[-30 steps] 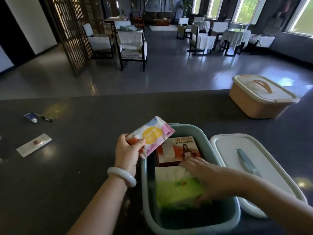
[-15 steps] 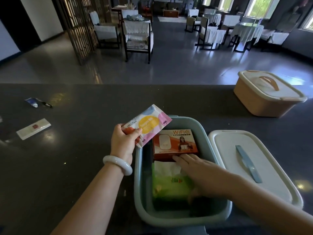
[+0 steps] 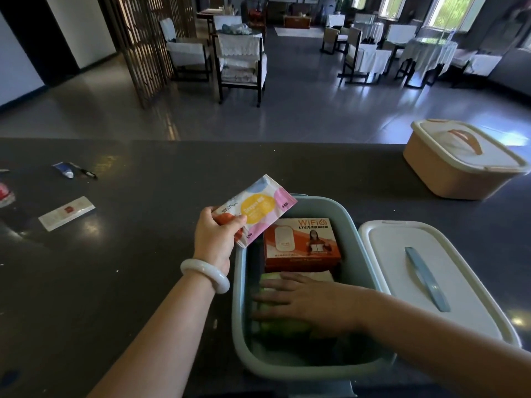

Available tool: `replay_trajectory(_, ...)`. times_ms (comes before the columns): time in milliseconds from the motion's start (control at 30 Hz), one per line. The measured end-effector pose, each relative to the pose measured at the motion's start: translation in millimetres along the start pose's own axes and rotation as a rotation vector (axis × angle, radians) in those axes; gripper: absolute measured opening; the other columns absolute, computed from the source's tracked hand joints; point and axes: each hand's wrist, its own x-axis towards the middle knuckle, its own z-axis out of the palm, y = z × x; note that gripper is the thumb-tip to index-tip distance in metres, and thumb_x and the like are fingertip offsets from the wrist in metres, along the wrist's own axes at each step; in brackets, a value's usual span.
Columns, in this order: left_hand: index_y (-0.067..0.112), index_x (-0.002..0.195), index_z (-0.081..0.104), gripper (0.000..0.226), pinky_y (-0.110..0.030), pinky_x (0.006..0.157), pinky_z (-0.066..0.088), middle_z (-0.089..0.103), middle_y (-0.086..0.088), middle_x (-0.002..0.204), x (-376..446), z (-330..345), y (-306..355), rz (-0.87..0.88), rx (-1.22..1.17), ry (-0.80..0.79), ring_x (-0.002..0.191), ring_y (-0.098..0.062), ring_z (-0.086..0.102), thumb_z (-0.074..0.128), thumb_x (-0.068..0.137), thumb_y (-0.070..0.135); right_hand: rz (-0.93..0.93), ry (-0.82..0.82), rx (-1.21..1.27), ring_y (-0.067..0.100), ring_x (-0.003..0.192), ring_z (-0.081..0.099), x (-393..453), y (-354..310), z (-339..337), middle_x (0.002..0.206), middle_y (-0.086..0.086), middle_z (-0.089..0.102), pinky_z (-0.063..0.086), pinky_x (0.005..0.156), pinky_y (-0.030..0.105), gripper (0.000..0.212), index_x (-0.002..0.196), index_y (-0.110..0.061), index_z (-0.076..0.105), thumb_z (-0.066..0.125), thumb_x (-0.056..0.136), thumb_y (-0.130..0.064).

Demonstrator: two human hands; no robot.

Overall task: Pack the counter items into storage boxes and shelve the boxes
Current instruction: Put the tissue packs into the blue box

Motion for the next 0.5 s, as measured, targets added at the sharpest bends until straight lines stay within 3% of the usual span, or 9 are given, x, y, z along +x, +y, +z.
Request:
replay_trajectory(233, 0.015, 0.116, 0.051, 0.043, -0.022, 0.063, 0.053, 0.062, -0.004, 0.108, -2.1, -0.9, 1.3, 0.007, -0.004, -0.002, 0.092, -0.015, 0.067, 0.076, 0.081, 0.019, 0.042, 0.004, 0.101, -0.001, 0.139, -0.02, -7.1, 14.2, 1.4, 0.159, -0.019, -0.001, -0.011, 0.112, 0.032, 0.079, 0.148, -0.044, 0.013, 0.061, 0.09, -0.021)
replay_trajectory(500, 0.017, 0.117, 0.05, 0.044, -0.025, 0.066, 0.054, 0.061, -0.004, 0.109, -0.5, -1.9, 1.6, -0.009, 0.002, -0.027, 0.094, -0.016, 0.067, 0.077, 0.081, 0.02, 0.099, -0.011, 0.105, -0.002, 0.139, -0.021, -16.0, 19.0, 0.6, 0.159, -0.02, -0.004, -0.013, 0.11, 0.029, 0.081, 0.149, -0.043, 0.012, 0.062, 0.09, -0.019)
